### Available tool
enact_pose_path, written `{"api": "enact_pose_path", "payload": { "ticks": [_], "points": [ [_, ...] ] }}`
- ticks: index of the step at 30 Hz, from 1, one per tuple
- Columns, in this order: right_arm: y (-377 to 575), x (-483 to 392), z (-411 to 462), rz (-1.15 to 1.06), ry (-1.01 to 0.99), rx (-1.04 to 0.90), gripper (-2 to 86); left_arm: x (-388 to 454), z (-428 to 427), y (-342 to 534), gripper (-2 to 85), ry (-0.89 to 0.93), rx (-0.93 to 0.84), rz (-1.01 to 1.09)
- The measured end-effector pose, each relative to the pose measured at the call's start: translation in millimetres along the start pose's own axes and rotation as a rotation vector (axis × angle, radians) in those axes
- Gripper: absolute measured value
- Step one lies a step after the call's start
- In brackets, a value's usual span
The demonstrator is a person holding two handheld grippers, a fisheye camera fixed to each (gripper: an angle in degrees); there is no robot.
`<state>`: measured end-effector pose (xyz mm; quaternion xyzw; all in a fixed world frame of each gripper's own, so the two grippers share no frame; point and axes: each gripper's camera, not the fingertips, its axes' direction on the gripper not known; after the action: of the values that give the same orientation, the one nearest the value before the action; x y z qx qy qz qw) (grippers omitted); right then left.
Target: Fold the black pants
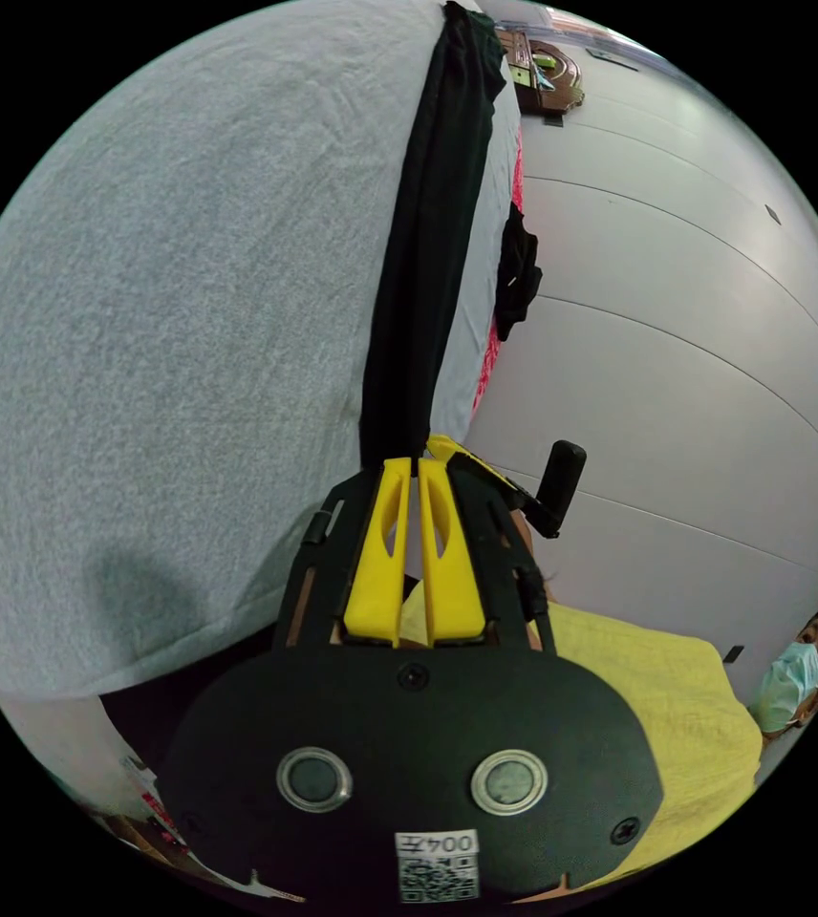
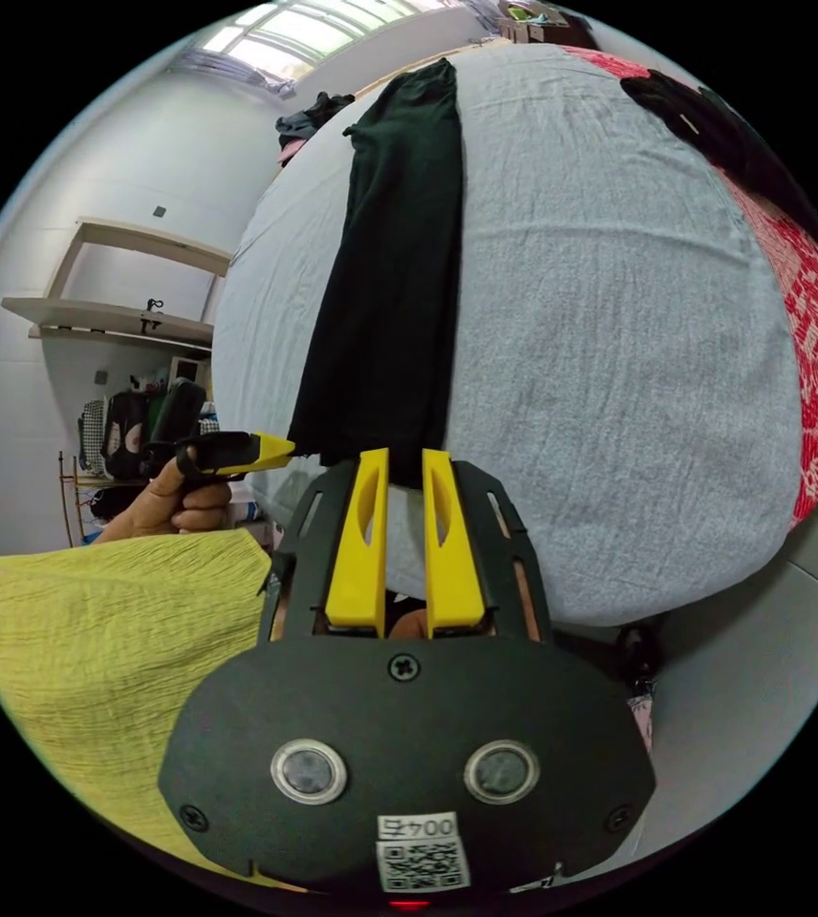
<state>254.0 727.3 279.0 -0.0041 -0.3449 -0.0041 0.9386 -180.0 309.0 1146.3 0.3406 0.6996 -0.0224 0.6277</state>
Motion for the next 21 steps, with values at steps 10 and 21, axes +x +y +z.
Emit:
{"api": "enact_pose_path", "payload": {
  "ticks": [10, 21],
  "points": [
    [-20.6, -8.5, -10.5, 0.006, -0.078, 0.007, -0.1, 5.2, -0.8, 6.6, 1.4, 0.017, 0.001, -0.005],
    [-125.3, -149.7, -169.7, -0.362, 0.082, 0.211, -0.8, 192.9, -97.9, -26.5, 1.3, 0.109, 0.214, 0.405]
  ]
}}
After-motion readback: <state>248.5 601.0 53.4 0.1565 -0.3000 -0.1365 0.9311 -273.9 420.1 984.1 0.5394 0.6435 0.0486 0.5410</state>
